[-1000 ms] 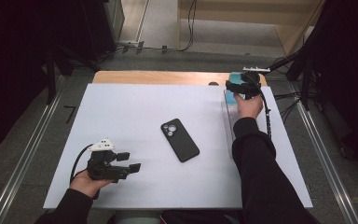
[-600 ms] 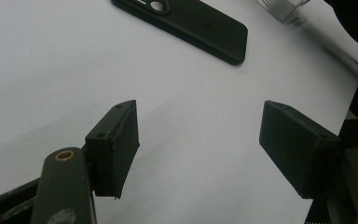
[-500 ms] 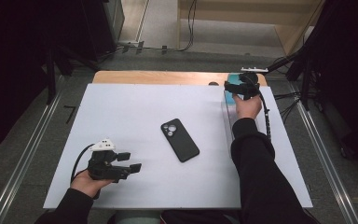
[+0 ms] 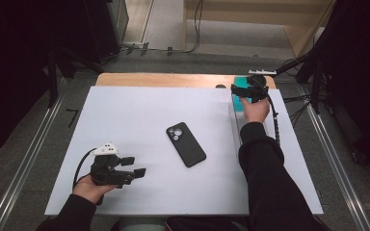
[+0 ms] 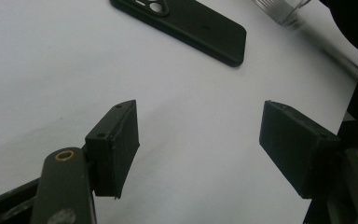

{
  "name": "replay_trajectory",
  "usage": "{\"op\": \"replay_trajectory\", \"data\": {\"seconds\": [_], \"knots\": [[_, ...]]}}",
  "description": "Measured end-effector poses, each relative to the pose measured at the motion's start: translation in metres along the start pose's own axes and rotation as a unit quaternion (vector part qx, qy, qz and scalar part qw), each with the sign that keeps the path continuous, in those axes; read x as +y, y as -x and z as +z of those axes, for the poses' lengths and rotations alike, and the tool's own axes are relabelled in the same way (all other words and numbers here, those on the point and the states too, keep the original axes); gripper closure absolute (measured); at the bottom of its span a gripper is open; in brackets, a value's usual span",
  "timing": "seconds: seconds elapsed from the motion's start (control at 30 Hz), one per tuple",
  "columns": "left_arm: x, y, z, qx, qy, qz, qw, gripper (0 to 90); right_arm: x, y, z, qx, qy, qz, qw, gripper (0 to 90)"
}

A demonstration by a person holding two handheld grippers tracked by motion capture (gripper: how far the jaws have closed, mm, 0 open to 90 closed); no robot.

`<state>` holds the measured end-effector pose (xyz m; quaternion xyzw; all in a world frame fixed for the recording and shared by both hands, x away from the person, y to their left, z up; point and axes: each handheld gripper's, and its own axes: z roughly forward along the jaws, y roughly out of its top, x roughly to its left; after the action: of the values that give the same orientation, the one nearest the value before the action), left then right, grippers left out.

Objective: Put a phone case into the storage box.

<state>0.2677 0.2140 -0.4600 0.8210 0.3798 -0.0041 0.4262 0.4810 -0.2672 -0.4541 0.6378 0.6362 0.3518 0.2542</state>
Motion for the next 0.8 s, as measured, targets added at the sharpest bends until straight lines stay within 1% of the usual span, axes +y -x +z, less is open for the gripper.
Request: {"op": "replay_trajectory", "data": {"seconds": [0.13, 0.27, 0.33, 0.37, 0.43, 0.47, 0.53, 0.6, 0.67, 0.73, 0.8], "knots": [[0.000, 0.000, 0.000, 0.000, 0.000, -0.002, 1.0000, 28.7, 0.001, 0.001, -0.001, -0.003, 0.002, 0.000, 1.0000, 9.5], [0.000, -0.001, 0.000, 0.002, 0.000, -0.002, 1.0000, 28.7, 0.001, 0.002, -0.003, -0.002, -0.002, -0.001, 1.0000, 7.3], [0.000, -0.002, 0.000, 0.003, -0.001, -0.004, 1.0000, 28.7, 0.001, 0.003, -0.005, 0.004, -0.008, 0.002, 1.0000, 5.3], [0.000, -0.002, 0.000, 0.004, -0.001, -0.005, 1.0000, 28.7, 0.002, 0.003, -0.005, 0.007, -0.012, 0.004, 0.9999, 2.0], [0.001, -0.002, 0.000, 0.005, -0.001, -0.007, 1.0000, 28.7, 0.002, 0.003, -0.008, 0.013, -0.027, 0.010, 0.9995, 1.7], [0.001, -0.003, -0.001, 0.004, 0.000, -0.009, 1.0000, 28.6, 0.002, 0.004, -0.009, 0.018, -0.032, 0.009, 0.9993, 1.7], [0.001, -0.003, -0.001, 0.005, -0.001, -0.011, 0.9999, 28.6, 0.002, 0.004, -0.013, 0.014, -0.040, 0.002, 0.9991, 1.7], [0.001, -0.003, -0.001, 0.006, 0.000, -0.011, 0.9999, 28.6, 0.002, 0.005, -0.018, 0.017, -0.044, 0.005, 0.9989, 1.7], [0.002, -0.004, -0.001, 0.006, 0.001, -0.010, 0.9999, 28.6, 0.002, 0.006, -0.023, 0.027, -0.046, 0.008, 0.9985, 1.8], [0.002, -0.005, 0.000, 0.005, 0.000, -0.012, 0.9999, 28.6, 0.003, 0.005, -0.029, 0.038, -0.046, 0.002, 0.9982, 1.7], [0.003, -0.006, 0.000, 0.006, -0.002, -0.014, 0.9999, 28.5, 0.003, 0.004, -0.036, 0.038, -0.042, -0.007, 0.9983, 1.8]]}}
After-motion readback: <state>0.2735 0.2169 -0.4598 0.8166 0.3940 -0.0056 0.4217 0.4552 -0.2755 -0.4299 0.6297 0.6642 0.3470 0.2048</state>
